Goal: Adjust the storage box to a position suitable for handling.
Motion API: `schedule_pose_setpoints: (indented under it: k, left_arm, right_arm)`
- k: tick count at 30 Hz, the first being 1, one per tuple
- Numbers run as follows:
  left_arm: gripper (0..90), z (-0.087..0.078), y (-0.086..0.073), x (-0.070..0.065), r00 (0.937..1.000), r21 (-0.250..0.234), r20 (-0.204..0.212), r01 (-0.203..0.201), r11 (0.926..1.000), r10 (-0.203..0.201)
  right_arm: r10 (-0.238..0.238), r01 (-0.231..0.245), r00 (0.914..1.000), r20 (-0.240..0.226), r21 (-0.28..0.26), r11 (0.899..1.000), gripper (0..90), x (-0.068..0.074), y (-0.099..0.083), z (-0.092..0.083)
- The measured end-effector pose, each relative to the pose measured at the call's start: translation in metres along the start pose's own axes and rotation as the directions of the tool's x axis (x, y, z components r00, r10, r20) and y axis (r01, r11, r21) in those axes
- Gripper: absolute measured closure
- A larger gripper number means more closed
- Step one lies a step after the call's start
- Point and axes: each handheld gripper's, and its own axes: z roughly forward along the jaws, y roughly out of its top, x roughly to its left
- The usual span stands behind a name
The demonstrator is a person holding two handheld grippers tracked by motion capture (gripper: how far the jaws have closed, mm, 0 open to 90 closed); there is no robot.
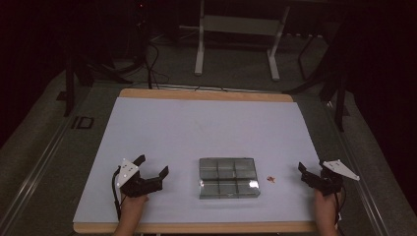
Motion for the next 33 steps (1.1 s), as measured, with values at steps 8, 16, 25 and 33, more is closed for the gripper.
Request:
schedule_pose_setpoints:
  k: [8,16,25,33]
  left_arm:
    - [0.8,0.001,0.001,0.0,0.9999,0.017,-0.008,0.008,0.9998,-0.008]
    - [0.8,0.0,0.006,0.001,0.9994,0.055,0.03,0.012,0.9984,-0.014]
    - [0.8,0.003,0.017,-0.008,0.9786,0.119,0.204,-0.05,0.9916,0.025]
    - [5.4,0.01,0.022,-0.023,0.9269,0.166,0.364,-0.16,0.973,0.091]
  right_arm:
    - [0.006,-0.006,1.0,0.001,0.02,1.0,16.3,0.0,0.001,0.002]
    - [-0.002,0.006,0.9988,-0.049,0.067,0.998,16.5,-0.002,0.004,0.006]
    - [-0.074,0.091,0.9605,-0.268,0.052,0.994,14.1,0.008,0.021,0.004]
    - [-0.136,0.162,0.8682,-0.477,0.013,0.987,13.7,0.025,0.031,-0.002]
